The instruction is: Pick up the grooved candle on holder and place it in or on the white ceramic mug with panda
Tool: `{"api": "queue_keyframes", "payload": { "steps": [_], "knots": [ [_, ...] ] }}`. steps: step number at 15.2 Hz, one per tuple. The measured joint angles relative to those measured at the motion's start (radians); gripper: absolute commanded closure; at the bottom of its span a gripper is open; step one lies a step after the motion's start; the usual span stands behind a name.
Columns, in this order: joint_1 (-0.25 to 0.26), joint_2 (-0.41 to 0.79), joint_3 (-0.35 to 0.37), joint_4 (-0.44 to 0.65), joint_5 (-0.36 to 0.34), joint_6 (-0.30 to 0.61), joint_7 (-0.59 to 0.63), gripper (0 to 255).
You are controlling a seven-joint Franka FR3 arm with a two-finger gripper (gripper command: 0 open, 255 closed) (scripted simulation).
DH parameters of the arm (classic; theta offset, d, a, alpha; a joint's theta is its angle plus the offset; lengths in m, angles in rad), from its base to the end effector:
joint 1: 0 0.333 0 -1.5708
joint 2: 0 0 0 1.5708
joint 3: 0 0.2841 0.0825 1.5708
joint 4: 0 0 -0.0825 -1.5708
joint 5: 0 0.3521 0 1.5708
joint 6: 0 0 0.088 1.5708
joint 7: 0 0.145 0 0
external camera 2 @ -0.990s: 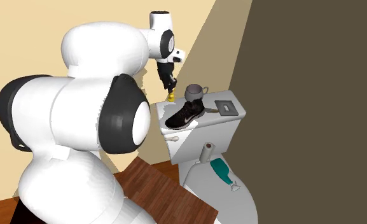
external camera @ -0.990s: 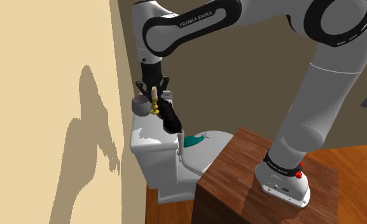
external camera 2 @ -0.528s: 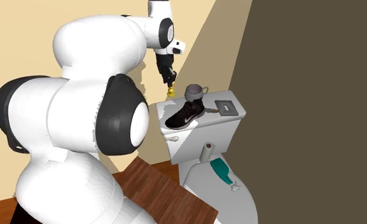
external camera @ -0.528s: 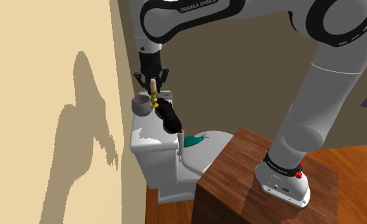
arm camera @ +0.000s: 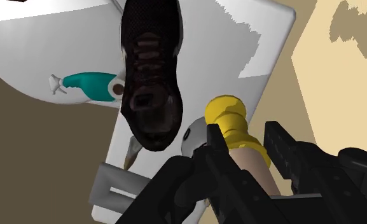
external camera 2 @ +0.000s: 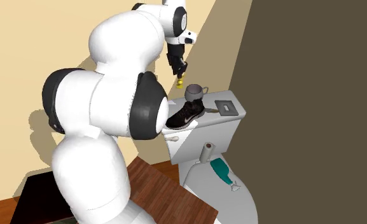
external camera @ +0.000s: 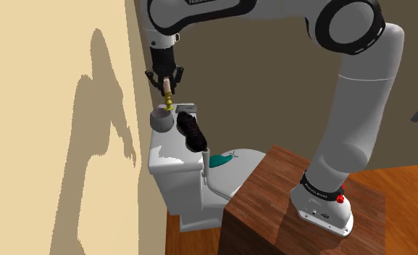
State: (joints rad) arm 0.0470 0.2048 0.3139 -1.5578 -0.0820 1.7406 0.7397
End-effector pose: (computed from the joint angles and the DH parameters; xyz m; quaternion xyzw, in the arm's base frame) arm 0.5537 0.1850 0.4665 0.9829 -0.1840 -0.0004 0.0107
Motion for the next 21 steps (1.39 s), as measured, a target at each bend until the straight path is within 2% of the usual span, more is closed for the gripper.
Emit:
{"api": "queue_keyframes", "payload": {
  "steps": [3,6,8,9,10,15,17,21],
  "knots": [
    [0.001,0.124,-0.014,0.182,-0.032,-0.061,-0.023,255],
    [0.012,0.268,-0.030,0.420,-0.064,-0.157,-0.054,255],
    [0.036,0.395,-0.043,0.634,-0.088,-0.242,-0.074,255],
    [0.064,0.502,-0.055,0.822,-0.106,-0.317,-0.090,255],
    [0.064,0.533,-0.060,0.869,-0.110,-0.340,-0.100,255],
    [0.042,0.503,-0.056,0.752,-0.105,-0.253,-0.096,255],
    [0.028,0.465,-0.052,0.659,-0.099,-0.200,-0.090,255],
    [0.013,0.438,-0.050,0.556,-0.095,-0.125,-0.085,255]
  ]
}}
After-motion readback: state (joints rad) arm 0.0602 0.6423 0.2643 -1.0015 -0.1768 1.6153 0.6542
